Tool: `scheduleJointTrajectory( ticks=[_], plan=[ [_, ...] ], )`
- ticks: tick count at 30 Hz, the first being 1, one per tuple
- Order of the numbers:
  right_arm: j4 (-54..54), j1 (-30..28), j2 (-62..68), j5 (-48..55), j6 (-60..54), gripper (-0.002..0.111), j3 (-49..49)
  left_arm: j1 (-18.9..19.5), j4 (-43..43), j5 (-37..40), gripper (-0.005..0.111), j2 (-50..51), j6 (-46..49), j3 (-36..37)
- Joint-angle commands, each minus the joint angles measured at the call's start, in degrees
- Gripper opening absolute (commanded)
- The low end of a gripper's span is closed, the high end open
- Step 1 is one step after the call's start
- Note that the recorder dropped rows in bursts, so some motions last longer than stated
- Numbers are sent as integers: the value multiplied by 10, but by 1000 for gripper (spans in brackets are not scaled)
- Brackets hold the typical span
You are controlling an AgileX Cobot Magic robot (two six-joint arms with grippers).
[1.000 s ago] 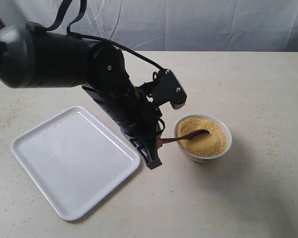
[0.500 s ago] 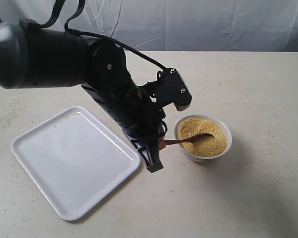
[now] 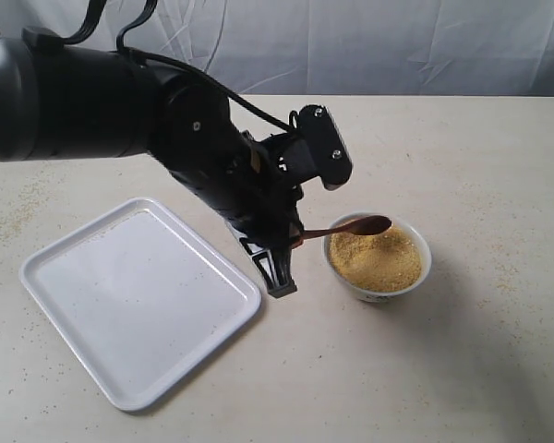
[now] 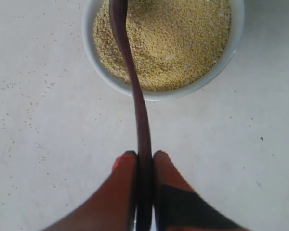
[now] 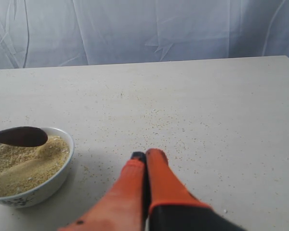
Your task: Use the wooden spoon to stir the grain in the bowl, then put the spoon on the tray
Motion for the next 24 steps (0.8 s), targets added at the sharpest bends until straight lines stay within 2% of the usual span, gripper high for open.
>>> scheduleJointTrajectory(
  ticks=[1,8,24],
  plan=[
    [-1,2,-3,-3,0,-1,1,-2,1,-18,0,-4,-5,-3],
    [-1,2,-3,-3,0,-1,1,-2,8,-15,0,23,-5,-3],
    [-1,2,-3,-4,0,-1,1,-2,-14,22,0,2,-5,-3]
  ],
)
